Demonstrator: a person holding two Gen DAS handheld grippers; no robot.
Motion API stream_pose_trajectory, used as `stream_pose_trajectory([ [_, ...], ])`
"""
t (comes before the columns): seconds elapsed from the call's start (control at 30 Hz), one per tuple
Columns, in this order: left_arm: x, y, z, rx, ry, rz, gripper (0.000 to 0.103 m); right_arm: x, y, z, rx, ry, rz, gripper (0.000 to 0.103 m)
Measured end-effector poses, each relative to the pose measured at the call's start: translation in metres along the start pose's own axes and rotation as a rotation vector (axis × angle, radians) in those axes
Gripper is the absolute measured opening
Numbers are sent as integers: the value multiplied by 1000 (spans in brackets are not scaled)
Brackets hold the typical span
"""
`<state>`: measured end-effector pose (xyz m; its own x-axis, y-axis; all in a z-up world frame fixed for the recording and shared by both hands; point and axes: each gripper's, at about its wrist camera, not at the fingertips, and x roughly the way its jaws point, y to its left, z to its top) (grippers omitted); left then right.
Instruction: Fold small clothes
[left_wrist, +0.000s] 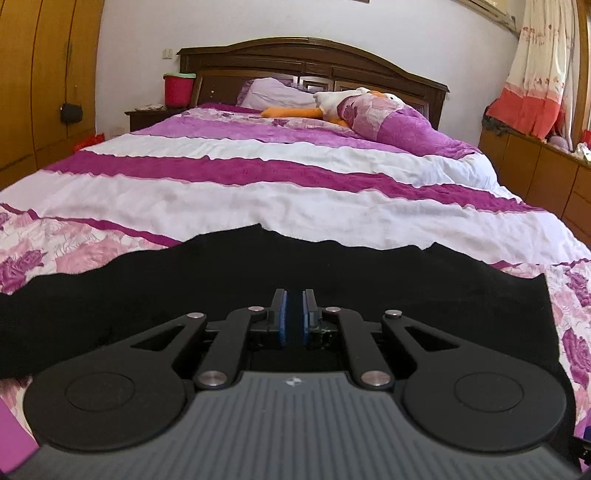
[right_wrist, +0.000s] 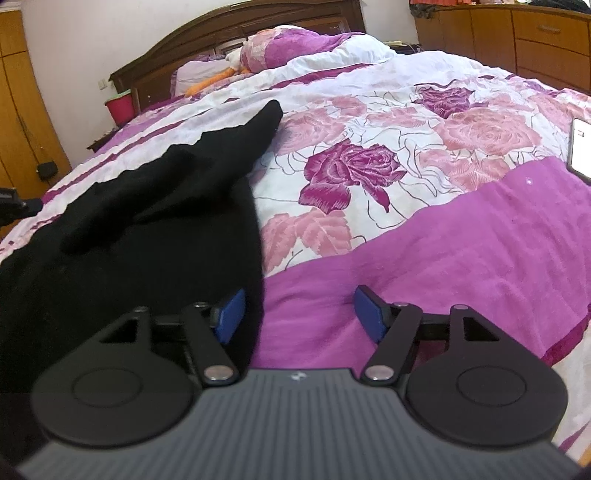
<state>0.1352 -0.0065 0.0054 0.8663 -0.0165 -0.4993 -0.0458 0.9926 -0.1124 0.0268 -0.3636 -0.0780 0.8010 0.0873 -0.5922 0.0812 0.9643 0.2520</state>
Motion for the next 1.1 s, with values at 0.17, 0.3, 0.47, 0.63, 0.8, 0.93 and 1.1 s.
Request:
stream_pose_trajectory([
  [0.17, 10, -10, -6, 8, 52, -111, 50, -12, 15, 15, -35, -28, -17, 69],
  [0.3, 21, -32, -15, 68, 59, -148, 66, -15, 27, 26, -75, -59, -24, 69],
  [0.47, 53, -51, -23, 104, 116, -139, 67, -4, 35, 30, -86, -50, -18, 69],
  [0.63, 75, -57, -27, 49, 129, -185, 38, 12, 42, 30, -103, -36, -16, 69],
  [0.8, 57, -57, -9, 70, 36, -206, 9, 26, 50, 34, -146, -44, -29, 69],
  [0.93, 44, -36, 15, 65, -62, -94, 9, 38, 54, 40, -176, -54, -45, 68],
  [1.1, 65, -5, 20, 96, -26, 38, 9, 48, 57, 43, -213, -56, -66, 68],
])
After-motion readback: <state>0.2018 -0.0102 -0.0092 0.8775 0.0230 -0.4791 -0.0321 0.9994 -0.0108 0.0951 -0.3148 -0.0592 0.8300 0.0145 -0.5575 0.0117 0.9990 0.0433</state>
